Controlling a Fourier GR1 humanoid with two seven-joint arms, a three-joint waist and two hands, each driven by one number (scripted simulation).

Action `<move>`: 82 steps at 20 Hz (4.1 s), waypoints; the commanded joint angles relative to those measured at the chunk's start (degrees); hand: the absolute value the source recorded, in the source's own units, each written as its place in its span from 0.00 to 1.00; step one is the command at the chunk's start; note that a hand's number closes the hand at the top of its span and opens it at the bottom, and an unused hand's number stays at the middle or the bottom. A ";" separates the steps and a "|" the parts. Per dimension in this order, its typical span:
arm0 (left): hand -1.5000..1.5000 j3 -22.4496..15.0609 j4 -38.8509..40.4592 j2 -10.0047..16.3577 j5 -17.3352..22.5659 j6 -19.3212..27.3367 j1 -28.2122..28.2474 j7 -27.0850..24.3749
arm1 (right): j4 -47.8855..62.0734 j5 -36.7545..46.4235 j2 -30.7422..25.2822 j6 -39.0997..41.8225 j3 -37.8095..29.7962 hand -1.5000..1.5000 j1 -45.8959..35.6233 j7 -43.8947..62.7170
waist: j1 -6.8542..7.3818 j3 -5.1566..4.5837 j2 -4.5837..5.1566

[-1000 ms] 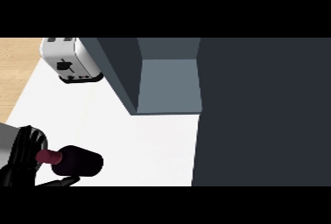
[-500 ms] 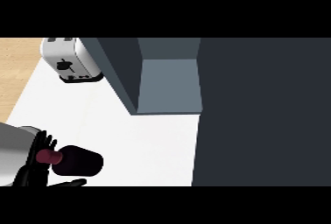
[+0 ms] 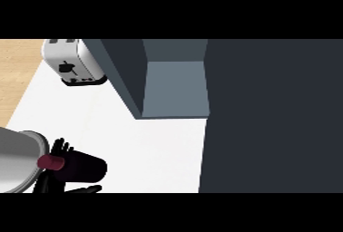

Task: Pick up the wine, place it into the cabinet and close the cabinet

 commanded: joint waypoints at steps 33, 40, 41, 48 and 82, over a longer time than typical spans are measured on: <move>1.00 3.01 12.33 -6.25 5.67 -3.08 -9.73 -9.50 | -12.80 0.59 -1.53 -0.54 2.72 0.00 5.45 3.18 | 0.16 0.07 -0.08; 1.00 2.13 10.68 -5.34 4.74 -4.22 -11.12 -11.76 | -10.42 -1.23 0.25 -2.02 0.35 0.00 -0.69 5.79 | 0.66 0.03 0.04; 1.00 1.61 12.69 -6.62 4.19 -5.24 -9.30 -15.09 | -14.47 -2.64 -1.51 -0.27 1.19 0.00 5.34 4.38 | 0.02 0.05 -0.09; 1.00 -1.70 -1.46 -5.93 7.44 -11.49 -4.13 -10.69 | -8.12 -3.51 -0.41 -0.86 -2.27 0.00 1.25 2.62 | 1.05 0.13 -0.10; 1.00 -30.32 -11.22 -8.05 8.67 37.71 -34.01 17.41 | -10.77 -6.29 -0.66 2.93 -3.84 0.00 6.30 1.07 | -0.70 0.10 0.10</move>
